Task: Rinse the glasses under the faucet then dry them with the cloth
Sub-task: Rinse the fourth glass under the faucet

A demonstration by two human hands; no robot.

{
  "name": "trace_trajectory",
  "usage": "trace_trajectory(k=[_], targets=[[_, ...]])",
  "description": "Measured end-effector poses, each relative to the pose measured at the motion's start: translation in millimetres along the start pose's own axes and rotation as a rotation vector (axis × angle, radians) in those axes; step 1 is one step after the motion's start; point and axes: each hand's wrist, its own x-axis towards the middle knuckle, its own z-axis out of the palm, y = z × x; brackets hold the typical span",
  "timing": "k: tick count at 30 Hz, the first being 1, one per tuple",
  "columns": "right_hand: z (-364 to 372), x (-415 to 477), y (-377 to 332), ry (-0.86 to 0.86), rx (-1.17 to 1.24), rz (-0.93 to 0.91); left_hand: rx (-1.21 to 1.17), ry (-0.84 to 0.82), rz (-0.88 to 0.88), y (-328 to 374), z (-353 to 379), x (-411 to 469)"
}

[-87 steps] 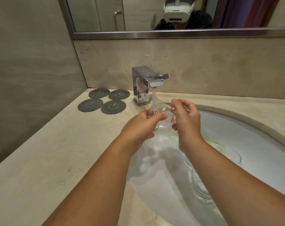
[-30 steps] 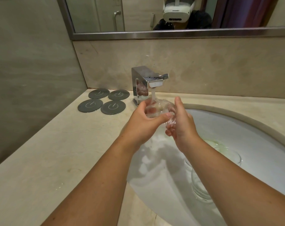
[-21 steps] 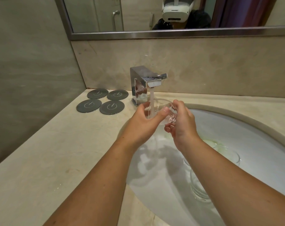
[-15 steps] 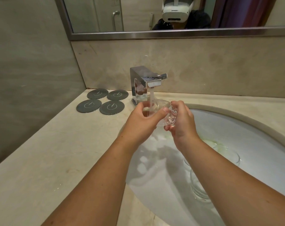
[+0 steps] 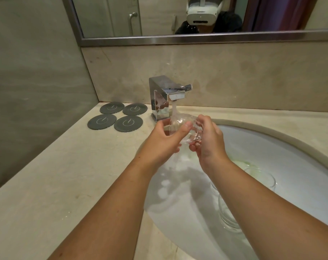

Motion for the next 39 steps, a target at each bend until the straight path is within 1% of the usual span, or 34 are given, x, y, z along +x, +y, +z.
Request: trace_trajectory(k=[3,8,11,14,17,21,23,26,30,34,39], targets=[[1.1,0.1,1.2,-0.019,-0.022,-0.013,-0.004,0.02,0.007,-1.1,-0.3,0.5],[-1.1,1.2,1.2,-0.017,-0.1,0.094,0.092,0.03,0.104,0.2,-2.1,0.8],[-1.6,1.0,2.4,-0.017,-0.073,0.135,0.1,0.011,0.123,0.5,-2.0,0.6],[-0.2,0.1,2.7,-0.004,-0.038,0.109,0.086,-0.014,0.089,-2.5,-1.1,3.9],[0.3,0.2,1.7,0.003,-0.019,0.053,0.084,0.001,0.032,-4.6,0.3,4.0],[1.1,-0.5,1.3,-0.013,-0.011,-0.033,0.001,0.024,-0.009,-2.0,0.3,2.3],[1.3,0.4,2.3,-0.032,-0.017,-0.028,-0.037,0.033,-0.01,-0.4,-0.1,2.1],[0.4,1.9,2.7,-0.033,-0.056,0.044,-0.067,0.009,0.025,-0.1,-1.7,2.7],[-0.6,1.0,2.3,-0.02,-0.055,0.117,-0.029,-0.009,0.076,-0.4,-2.1,2.8],[1.0,-0.3,1.6,-0.019,0.007,0.07,-0.038,-0.027,0.062,-2.6,-0.9,5.3],[0.4,1.0,0.9,-0.005,-0.013,-0.014,-0.065,-0.032,-0.023,-1.7,1.1,2.5]])
